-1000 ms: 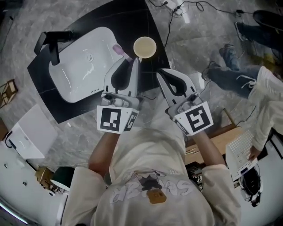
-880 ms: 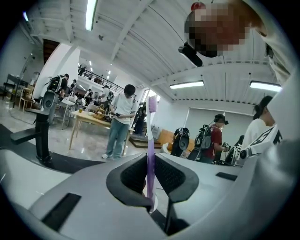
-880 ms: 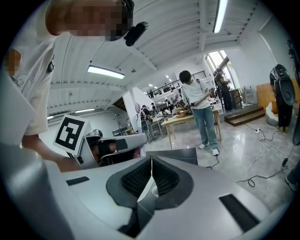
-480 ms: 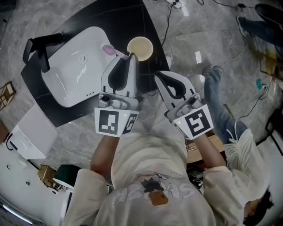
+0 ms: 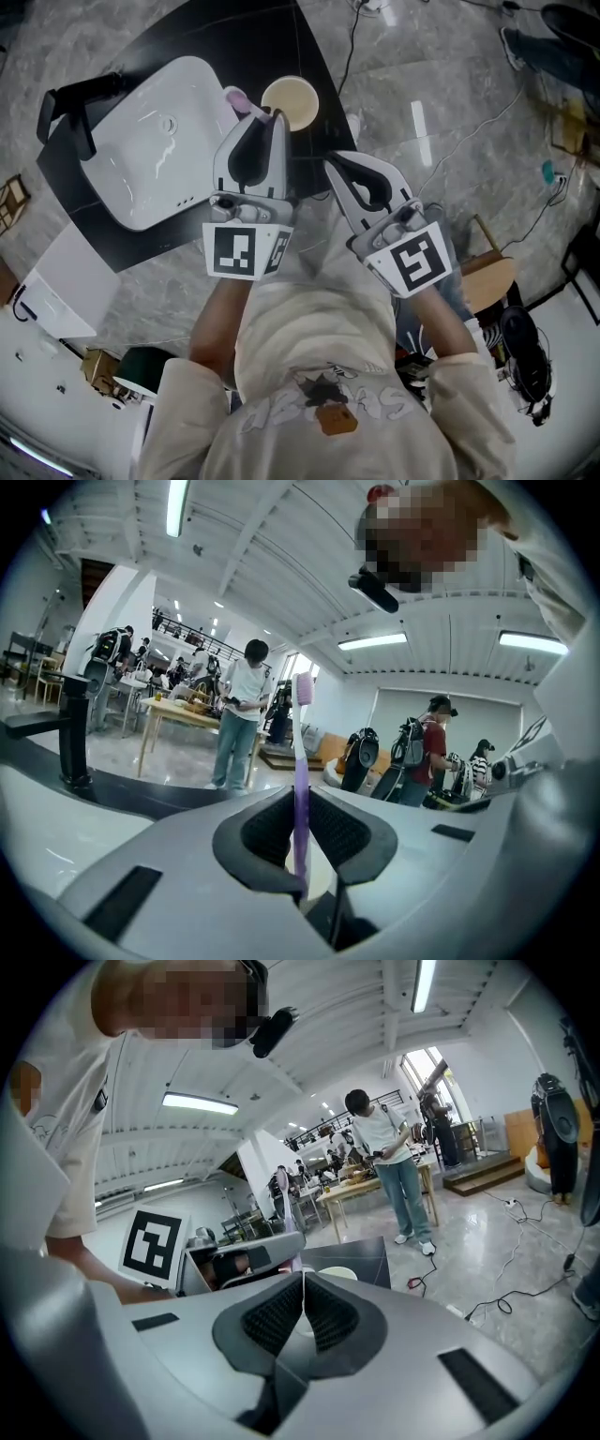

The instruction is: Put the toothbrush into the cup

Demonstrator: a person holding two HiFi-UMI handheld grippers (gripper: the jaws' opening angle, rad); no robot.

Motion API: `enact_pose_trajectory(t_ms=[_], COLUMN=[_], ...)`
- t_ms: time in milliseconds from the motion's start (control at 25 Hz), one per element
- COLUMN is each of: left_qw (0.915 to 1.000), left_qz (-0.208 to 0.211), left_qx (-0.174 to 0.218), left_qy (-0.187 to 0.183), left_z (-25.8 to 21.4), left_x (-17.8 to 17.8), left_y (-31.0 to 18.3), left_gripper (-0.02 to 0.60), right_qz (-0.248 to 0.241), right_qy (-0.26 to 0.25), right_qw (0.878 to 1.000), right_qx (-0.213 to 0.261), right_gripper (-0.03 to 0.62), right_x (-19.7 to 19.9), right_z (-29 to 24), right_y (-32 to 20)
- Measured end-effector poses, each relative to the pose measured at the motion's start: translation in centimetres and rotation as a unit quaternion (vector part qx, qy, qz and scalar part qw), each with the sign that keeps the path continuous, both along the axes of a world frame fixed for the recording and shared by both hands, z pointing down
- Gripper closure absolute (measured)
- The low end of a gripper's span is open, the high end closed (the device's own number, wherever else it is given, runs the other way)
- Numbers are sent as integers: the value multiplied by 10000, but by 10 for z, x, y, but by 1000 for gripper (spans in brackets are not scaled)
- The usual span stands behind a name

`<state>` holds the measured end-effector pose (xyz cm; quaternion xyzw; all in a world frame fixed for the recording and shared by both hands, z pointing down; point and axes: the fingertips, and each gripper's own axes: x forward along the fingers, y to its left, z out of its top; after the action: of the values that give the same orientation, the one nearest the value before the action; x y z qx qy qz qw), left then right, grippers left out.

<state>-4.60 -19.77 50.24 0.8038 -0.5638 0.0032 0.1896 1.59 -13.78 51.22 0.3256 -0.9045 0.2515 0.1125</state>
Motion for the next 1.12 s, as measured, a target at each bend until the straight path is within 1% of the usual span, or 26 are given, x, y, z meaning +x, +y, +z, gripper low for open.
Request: enact_pose_trajectory(t_ms=[80, 200, 320, 440, 560, 800, 960, 1120], left_qw=[9999, 9998, 9998, 9998, 9998, 9996, 9996, 9994], left_qz=[25, -64, -202, -193, -181, -256, -277, -238], left_qx=[-83, -168, -49, 47, 64, 78, 28, -94], left_qy=[-80, 20, 74, 51, 27, 33, -28, -216], left_z=[8, 9, 1, -2, 0, 4, 14, 28], left_x=[0, -4, -7, -3, -1, -2, -2, -2], left_y=[7, 13, 9, 4, 1, -3, -1, 6], left_gripper=[528, 528, 528, 528, 528, 528, 529, 529], right_qz=[-6, -4, 18, 44, 164, 128, 135, 152], right_qy=[5, -17, -60, -44, -130, -75, -73, -119], right_qw=[10000, 10000, 10000, 10000, 9998, 9999, 9999, 9998], right_qx=[2, 20, 27, 18, 57, -3, -60, -40], right_gripper=[577, 577, 577, 577, 577, 577, 577, 577], right_x=[-1, -3, -2, 0, 2, 7, 9, 8], right_z=[-1, -5, -8, -7, -9, -2, 0, 2], right_y=[1, 3, 5, 6, 3, 5, 3, -1])
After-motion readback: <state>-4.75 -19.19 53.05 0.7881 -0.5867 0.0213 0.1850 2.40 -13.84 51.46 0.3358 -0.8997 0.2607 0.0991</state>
